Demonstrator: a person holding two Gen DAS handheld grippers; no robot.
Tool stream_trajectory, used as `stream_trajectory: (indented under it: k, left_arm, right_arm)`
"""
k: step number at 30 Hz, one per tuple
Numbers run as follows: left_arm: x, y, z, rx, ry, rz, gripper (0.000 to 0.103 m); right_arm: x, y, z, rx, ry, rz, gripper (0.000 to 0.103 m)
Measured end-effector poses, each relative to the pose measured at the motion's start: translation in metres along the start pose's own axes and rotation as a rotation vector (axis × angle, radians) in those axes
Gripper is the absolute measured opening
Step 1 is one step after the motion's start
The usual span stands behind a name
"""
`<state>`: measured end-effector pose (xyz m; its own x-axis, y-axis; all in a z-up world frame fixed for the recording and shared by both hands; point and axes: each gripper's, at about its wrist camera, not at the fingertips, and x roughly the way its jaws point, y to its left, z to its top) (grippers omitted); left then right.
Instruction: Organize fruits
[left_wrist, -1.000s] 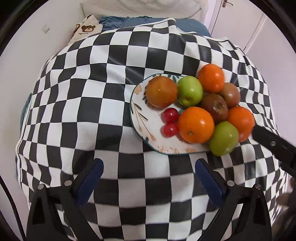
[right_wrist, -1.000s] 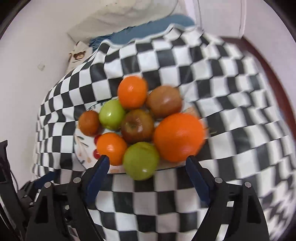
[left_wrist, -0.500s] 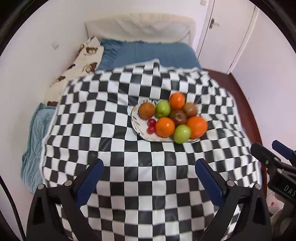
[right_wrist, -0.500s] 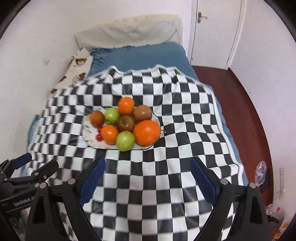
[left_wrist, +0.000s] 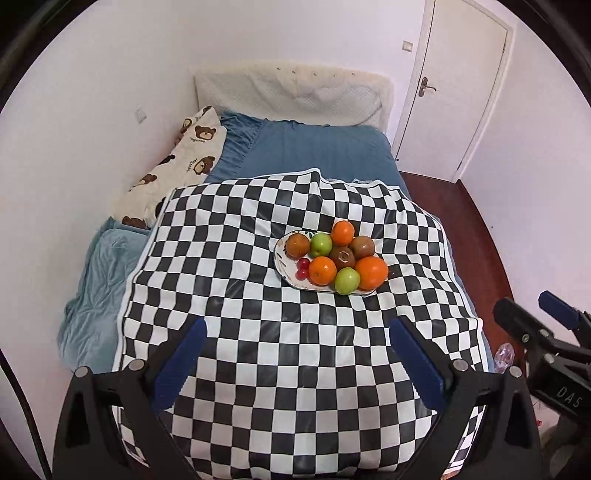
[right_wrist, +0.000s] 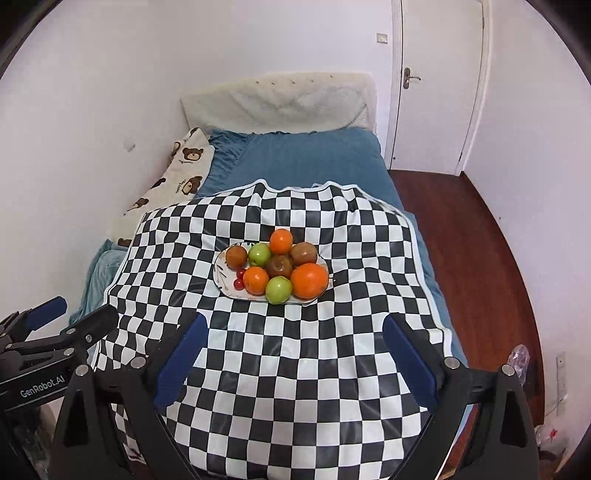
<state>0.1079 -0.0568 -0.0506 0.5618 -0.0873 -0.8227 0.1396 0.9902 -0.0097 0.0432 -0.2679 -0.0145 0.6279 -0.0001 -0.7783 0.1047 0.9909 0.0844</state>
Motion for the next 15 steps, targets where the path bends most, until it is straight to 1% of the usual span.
stream_trajectory:
  k: [3,7,12,15]
  left_arm:
    - [-0.006,-0.001,-0.002,0.001,-0.003,0.002,0.101]
    - [-0.005,-0.005,-0.001,0.005,-0.013,0.006,0.101]
    - [0.016,-0.010,0.007,0.012,-0.021,0.028,0.101]
    - [0.039,-0.012,0.013,0.027,-0.004,0.045,0.101]
  right_arm:
    - [-0.013,-0.001,-0.002,0.003,-0.011,0.004,0.098]
    - [-0.016,-0.005,-0.001,0.010,-0.013,0.009,0.098]
    - [-0.006,-0.011,-0.001,0.025,-0.010,-0.018,0.098]
    - [0.014,-0.018,0.001,0.031,-0.003,-0.040,0.098]
